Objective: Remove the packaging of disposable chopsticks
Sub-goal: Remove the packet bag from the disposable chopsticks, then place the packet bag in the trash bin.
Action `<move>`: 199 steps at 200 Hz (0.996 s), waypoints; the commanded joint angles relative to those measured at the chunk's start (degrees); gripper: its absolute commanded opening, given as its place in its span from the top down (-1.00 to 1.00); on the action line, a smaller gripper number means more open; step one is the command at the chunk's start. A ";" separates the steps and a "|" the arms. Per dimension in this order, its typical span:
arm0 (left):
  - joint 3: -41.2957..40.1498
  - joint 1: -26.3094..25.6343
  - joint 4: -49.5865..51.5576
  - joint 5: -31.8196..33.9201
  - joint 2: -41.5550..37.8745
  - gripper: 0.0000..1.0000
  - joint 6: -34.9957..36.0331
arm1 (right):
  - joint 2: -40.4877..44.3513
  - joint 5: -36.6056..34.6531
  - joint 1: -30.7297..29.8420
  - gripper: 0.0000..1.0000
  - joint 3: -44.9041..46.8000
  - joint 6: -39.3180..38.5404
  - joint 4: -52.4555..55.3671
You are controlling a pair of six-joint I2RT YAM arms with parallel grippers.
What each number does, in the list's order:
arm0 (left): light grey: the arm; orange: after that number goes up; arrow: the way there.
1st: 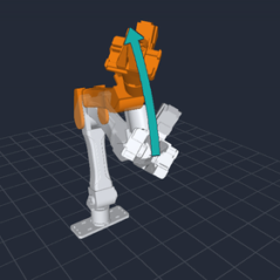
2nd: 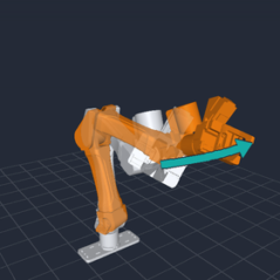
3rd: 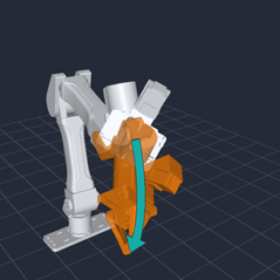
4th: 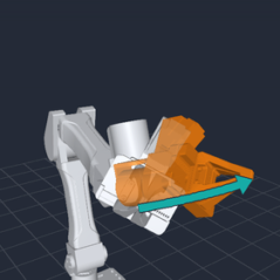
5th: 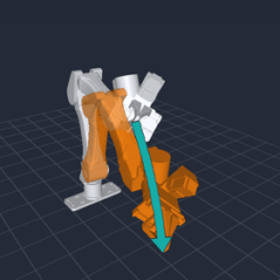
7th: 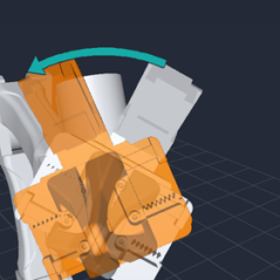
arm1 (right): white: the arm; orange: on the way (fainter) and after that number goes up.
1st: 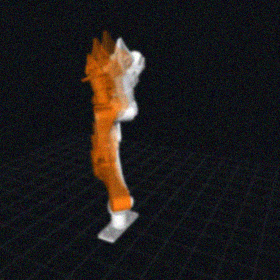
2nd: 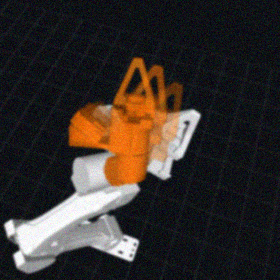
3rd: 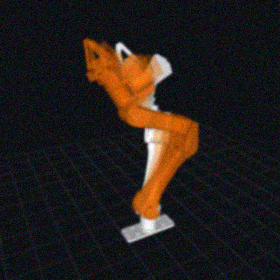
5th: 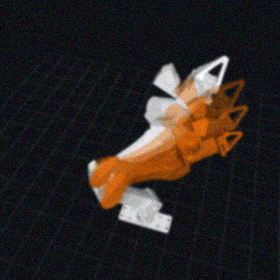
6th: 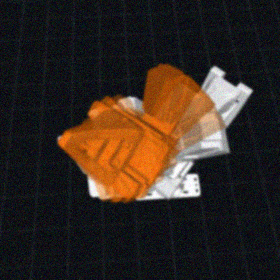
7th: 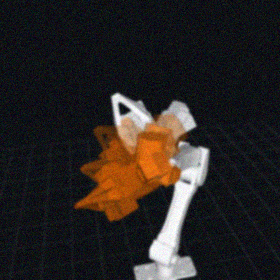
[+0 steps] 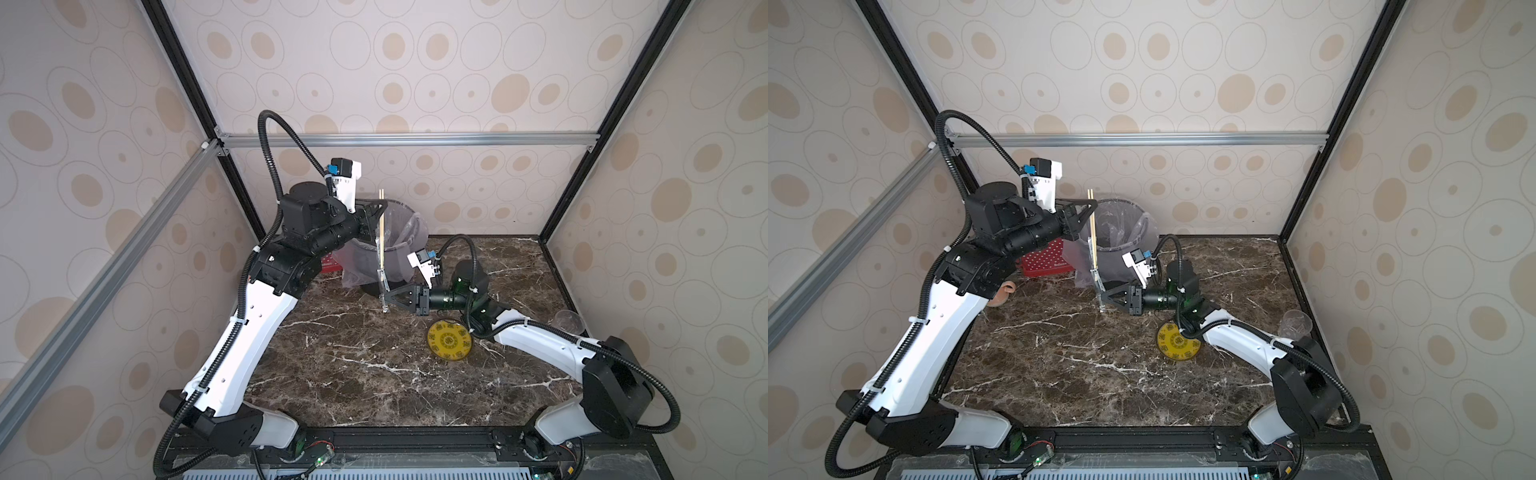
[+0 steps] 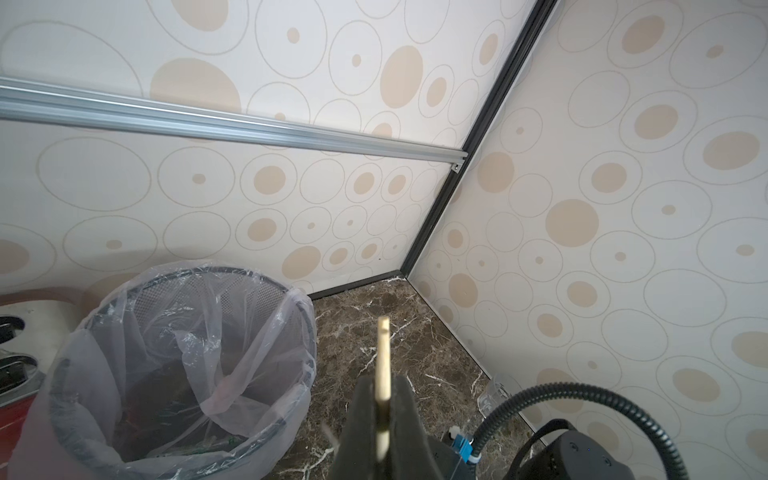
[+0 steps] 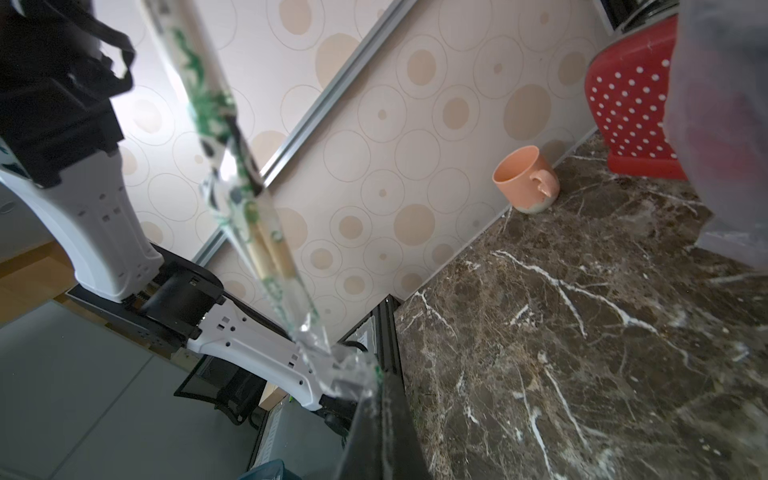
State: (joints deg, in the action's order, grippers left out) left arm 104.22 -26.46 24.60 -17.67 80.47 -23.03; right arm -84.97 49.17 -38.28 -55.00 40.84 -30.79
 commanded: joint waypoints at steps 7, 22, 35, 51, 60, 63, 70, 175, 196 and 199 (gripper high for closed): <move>3.46 1.02 1.15 0.86 0.39 1.00 2.40 | 3.36 -1.47 -0.18 1.00 3.49 -3.66 3.78; 3.75 1.19 1.49 1.22 0.47 1.00 2.96 | 4.81 -2.44 -0.21 1.00 4.72 -4.93 5.59; 3.81 1.41 2.09 2.26 0.31 1.00 3.79 | 6.28 -3.72 -0.06 1.00 5.10 -6.98 8.66; 3.29 2.06 2.30 3.13 -0.41 1.00 4.22 | 8.34 -6.04 0.19 1.00 5.07 -9.83 13.39; 2.92 2.62 2.21 2.62 -0.70 1.00 3.89 | 9.31 -7.46 0.29 1.00 4.83 -10.80 14.71; 2.81 2.78 2.26 2.44 -0.77 1.00 3.87 | 9.56 -7.78 0.38 1.00 4.59 -11.00 15.16; 2.26 2.90 2.29 2.42 -1.14 1.00 3.93 | 9.81 -8.72 0.51 1.00 3.57 -11.58 16.41; -20.30 3.10 -4.20 1.84 -12.77 1.00 0.65 | -25.45 -35.78 5.10 1.00 -62.57 -26.09 61.20; -22.55 3.13 -6.04 0.07 -14.11 1.00 0.26 | -36.12 -40.38 5.24 1.00 -78.69 -29.20 70.10; -22.65 3.13 -6.10 0.15 -14.22 1.00 0.20 | -37.82 -40.70 5.24 1.00 -81.56 -29.68 71.69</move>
State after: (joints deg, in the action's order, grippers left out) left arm 82.56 -23.59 22.33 -15.38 68.47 -21.58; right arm -113.03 15.92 -33.12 -122.50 17.41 24.18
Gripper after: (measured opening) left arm 0.057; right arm 0.044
